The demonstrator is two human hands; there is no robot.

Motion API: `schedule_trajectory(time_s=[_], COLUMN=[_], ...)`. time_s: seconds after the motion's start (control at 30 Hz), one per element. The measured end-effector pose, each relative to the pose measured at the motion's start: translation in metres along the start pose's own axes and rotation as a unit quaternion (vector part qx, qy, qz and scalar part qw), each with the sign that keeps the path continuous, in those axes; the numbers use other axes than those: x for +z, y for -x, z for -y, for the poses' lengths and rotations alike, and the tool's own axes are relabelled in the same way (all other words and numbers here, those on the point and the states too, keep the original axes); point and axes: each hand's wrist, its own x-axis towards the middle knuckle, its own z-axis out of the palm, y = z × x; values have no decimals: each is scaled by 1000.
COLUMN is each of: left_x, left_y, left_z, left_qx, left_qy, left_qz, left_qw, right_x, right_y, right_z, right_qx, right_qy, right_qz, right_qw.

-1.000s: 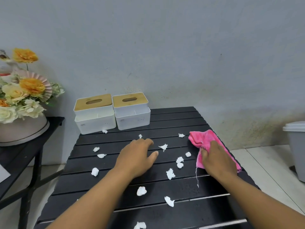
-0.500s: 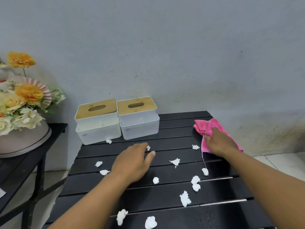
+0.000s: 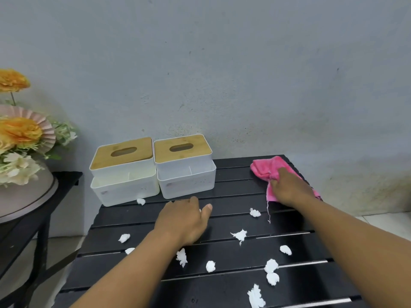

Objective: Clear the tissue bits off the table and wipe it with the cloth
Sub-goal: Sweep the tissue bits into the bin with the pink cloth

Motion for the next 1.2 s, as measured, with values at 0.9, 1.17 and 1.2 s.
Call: schedule_trajectory(time_s=[0.9,1.17,1.2], left_x=[10,10,9], left_y=[-6,-17,-20], left_z=[-1,-20,-25], left_qx=[20,46,67], left_qy=[-77,-67,-55], left_qz=[-22,-5,-10], left_qw=[997,997,996], right_x=[28,28,27], right_y=[-5,-5,-11], right_z=[57,27,20], right_qx=[-117,-158,-146], right_qy=[26,49,53], right_qz=[63,53,43], right_qw=[991,985,987])
